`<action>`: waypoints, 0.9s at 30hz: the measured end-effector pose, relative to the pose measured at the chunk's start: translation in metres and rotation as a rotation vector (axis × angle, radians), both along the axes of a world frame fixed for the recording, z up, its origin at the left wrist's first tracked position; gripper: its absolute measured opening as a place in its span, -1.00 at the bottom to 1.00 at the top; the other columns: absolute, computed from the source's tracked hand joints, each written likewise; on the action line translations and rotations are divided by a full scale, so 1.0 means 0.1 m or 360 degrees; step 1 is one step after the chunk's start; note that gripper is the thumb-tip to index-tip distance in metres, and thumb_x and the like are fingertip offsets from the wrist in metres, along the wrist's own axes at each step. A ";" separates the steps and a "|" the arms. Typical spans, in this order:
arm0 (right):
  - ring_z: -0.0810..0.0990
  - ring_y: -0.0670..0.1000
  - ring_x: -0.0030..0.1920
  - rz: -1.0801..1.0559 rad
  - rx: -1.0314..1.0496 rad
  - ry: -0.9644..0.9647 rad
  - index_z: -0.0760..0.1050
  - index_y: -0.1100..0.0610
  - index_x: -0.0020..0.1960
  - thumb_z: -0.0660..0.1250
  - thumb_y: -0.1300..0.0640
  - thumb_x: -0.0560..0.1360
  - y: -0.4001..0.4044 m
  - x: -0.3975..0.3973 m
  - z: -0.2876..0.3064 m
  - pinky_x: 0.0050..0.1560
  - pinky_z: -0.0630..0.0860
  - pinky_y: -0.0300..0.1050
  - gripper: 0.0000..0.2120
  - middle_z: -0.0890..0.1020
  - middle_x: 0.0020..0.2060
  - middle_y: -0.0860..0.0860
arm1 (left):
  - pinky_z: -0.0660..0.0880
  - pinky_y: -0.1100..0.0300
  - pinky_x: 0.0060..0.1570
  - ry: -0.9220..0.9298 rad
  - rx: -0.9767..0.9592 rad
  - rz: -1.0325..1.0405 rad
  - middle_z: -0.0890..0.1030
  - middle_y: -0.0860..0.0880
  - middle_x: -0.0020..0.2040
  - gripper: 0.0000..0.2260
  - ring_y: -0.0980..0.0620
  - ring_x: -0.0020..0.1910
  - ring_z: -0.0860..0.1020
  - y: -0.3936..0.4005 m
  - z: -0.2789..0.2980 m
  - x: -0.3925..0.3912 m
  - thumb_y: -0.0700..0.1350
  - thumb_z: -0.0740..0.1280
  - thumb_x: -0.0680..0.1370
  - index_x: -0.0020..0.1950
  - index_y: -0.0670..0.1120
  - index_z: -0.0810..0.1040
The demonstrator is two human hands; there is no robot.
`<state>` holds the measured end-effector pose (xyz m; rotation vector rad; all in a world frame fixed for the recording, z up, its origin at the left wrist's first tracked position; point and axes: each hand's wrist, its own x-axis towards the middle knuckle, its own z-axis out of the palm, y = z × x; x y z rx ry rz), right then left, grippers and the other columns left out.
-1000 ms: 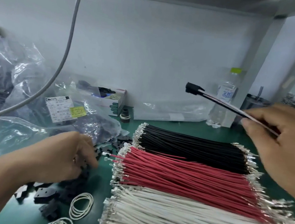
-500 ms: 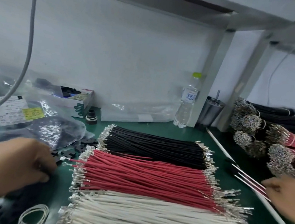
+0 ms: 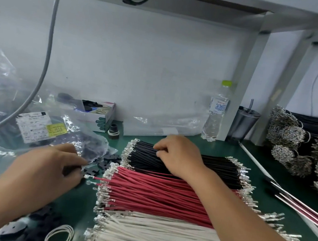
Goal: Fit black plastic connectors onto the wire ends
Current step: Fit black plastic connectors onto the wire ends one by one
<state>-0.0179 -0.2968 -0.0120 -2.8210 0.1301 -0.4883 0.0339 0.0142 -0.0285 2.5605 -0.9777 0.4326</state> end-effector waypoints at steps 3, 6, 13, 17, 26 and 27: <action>0.57 -0.02 0.25 -0.0022 -0.0075 0.0064 0.64 -0.08 0.22 0.33 0.04 0.60 0.01 0.13 -0.13 0.20 0.50 -0.06 -0.77 0.64 0.21 -0.11 | 0.53 0.29 -0.49 -0.0055 0.0123 -0.0006 0.53 0.40 -0.14 -0.80 0.31 -0.39 0.54 -0.02 0.08 -0.09 -0.07 0.48 0.42 -0.15 0.28 0.70; 0.60 -0.02 0.18 -0.0048 -0.0176 -0.0011 0.66 -0.08 0.15 0.34 0.04 0.59 -0.01 0.15 -0.16 0.07 0.47 -0.10 -0.82 0.65 0.15 -0.11 | 0.51 0.25 -0.44 -0.0086 0.0258 0.0005 0.48 0.31 -0.26 -0.89 0.24 -0.38 0.52 -0.07 0.10 -0.16 -0.05 0.41 0.45 -0.20 0.18 0.66; 0.62 -0.08 0.07 -0.0071 -0.0216 -0.0044 0.64 -0.09 0.11 0.32 0.08 0.60 -0.01 0.15 -0.13 -0.05 0.43 -0.17 -0.83 0.67 0.05 -0.16 | 0.54 0.14 -0.19 -0.0062 0.0410 -0.0074 0.47 0.17 -0.14 -0.81 0.15 -0.23 0.54 -0.18 0.09 -0.24 0.02 0.20 0.56 -0.10 0.05 0.60; 0.64 -0.05 0.10 -0.0071 -0.0120 0.0018 0.60 -0.08 0.25 0.30 0.14 0.60 -0.02 0.15 -0.05 -0.02 0.45 -0.17 -0.72 0.68 0.09 -0.13 | 0.54 0.19 -0.25 -0.0122 0.0397 -0.0108 0.46 0.19 -0.09 -0.75 0.15 -0.20 0.56 -0.26 0.00 -0.28 0.04 0.14 0.57 0.02 0.12 0.61; 0.60 0.06 -0.06 0.0063 -0.0439 -0.0134 0.58 0.03 0.14 0.25 0.31 0.60 -0.03 -0.04 0.28 -0.05 0.53 0.00 -0.75 0.58 0.01 -0.05 | 0.53 0.15 -0.53 -0.0378 -0.0288 0.0115 0.67 0.17 -0.13 -0.85 0.02 -0.38 0.64 -0.27 -0.01 -0.23 -0.14 0.45 0.57 0.07 0.04 0.76; 0.59 0.05 -0.04 0.0092 -0.0475 -0.0156 0.56 0.03 0.14 0.24 0.31 0.59 -0.01 -0.08 0.31 -0.04 0.53 0.01 -0.74 0.57 0.01 -0.06 | 0.54 0.14 -0.51 -0.0405 -0.0373 0.0077 0.67 0.15 -0.13 -0.86 0.04 -0.40 0.62 -0.29 -0.02 -0.22 -0.14 0.43 0.59 0.06 0.01 0.76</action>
